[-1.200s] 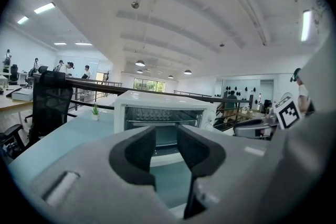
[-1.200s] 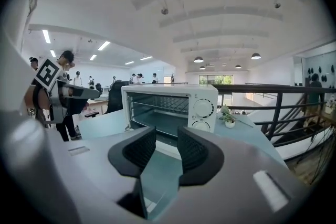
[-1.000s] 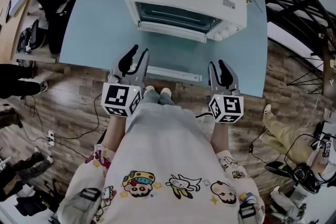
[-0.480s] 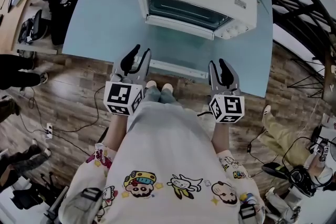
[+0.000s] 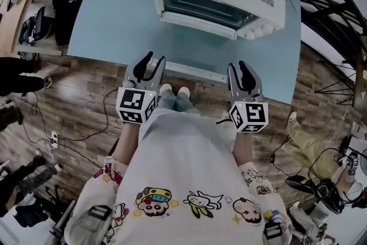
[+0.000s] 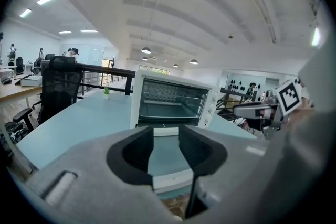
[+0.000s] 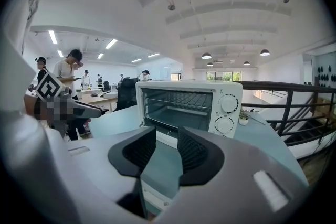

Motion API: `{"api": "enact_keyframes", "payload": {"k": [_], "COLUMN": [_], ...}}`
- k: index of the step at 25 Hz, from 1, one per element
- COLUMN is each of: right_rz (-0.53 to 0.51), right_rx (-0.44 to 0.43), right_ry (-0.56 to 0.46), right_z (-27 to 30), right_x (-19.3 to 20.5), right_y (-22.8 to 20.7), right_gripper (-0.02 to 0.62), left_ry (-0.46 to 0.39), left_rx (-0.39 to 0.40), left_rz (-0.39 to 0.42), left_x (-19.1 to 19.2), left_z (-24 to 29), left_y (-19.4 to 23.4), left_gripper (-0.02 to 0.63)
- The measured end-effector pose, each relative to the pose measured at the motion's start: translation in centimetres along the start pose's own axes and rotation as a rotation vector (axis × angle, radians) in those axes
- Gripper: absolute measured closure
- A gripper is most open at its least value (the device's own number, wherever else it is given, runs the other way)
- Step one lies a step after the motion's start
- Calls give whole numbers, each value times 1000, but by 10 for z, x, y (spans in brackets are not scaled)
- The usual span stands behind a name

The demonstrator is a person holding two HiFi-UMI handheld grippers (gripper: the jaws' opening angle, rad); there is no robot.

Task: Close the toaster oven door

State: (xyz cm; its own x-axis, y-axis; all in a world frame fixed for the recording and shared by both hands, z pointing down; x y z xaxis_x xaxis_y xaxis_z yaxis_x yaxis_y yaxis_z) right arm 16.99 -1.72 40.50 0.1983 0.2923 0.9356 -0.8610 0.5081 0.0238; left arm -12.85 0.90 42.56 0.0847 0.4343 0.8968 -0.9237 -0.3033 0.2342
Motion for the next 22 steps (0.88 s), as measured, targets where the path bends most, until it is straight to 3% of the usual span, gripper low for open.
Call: {"api": "enact_keyframes", "payload": {"k": [22], "right_rz": [32], "right_rx": [23], "right_ry": [27], "right_z": [-1], "right_x": [11], "right_y": [12], "right_gripper": [464], "left_ry": [207], "left_rx": [-36], "left_rz": [-39], "left_x": [83], "left_z": [4], "left_y": [26], "left_gripper": [449]}}
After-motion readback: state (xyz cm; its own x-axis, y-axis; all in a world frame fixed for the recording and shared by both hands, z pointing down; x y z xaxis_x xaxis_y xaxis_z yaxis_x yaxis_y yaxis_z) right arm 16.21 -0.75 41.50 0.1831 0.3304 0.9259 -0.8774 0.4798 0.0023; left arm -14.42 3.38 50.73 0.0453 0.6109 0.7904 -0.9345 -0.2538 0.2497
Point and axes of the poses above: the fingertips, and each gripper's own axes: z forward along the fingers, y to its left, x out of its underside, the point moved 9 cm from there along -z, backward along the fingers, and after that the axes turned 3 degrees about -z, right-handed, at the moved point
